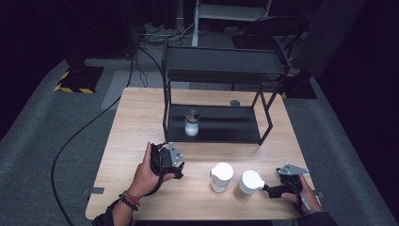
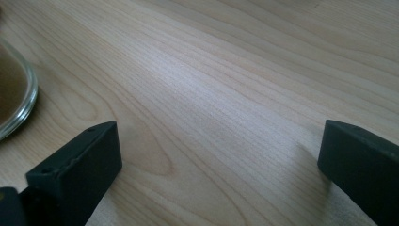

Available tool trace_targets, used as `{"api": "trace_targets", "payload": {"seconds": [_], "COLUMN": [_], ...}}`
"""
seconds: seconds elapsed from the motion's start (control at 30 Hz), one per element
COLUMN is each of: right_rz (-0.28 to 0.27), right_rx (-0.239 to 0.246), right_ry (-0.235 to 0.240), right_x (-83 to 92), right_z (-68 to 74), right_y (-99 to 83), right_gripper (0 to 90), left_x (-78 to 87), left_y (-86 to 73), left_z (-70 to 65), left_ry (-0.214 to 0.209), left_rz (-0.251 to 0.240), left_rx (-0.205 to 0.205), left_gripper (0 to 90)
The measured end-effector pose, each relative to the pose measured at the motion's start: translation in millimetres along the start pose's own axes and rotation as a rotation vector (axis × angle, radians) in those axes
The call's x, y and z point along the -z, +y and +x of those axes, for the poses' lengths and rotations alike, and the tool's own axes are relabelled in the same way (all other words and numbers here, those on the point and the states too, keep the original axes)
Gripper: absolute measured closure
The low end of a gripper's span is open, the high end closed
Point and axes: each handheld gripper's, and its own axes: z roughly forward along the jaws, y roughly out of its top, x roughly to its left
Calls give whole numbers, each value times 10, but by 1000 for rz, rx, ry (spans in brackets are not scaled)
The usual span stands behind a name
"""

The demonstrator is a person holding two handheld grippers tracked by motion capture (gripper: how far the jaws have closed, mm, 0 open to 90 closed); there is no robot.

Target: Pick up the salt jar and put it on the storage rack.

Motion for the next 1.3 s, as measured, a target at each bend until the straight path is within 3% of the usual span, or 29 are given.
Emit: {"api": "trace_targets", "payload": {"seconds": [0.23,0.8,1.3], "right_rz": [0,0,0], "right_rx": [0,0,0], "right_ry": [0,0,0], "right_x": [0,0,0], "right_z": [0,0,0], "right_y": [0,0,0], "right_gripper": [0,0,0], "left_x": [36,82,84], "left_y": [-121,-444,-703], "left_z": [25,131,322], "left_ry": [9,2,-70], "left_rz": [18,63,68], "left_rx": [-4,36,161], "left_gripper": [23,24,24]}}
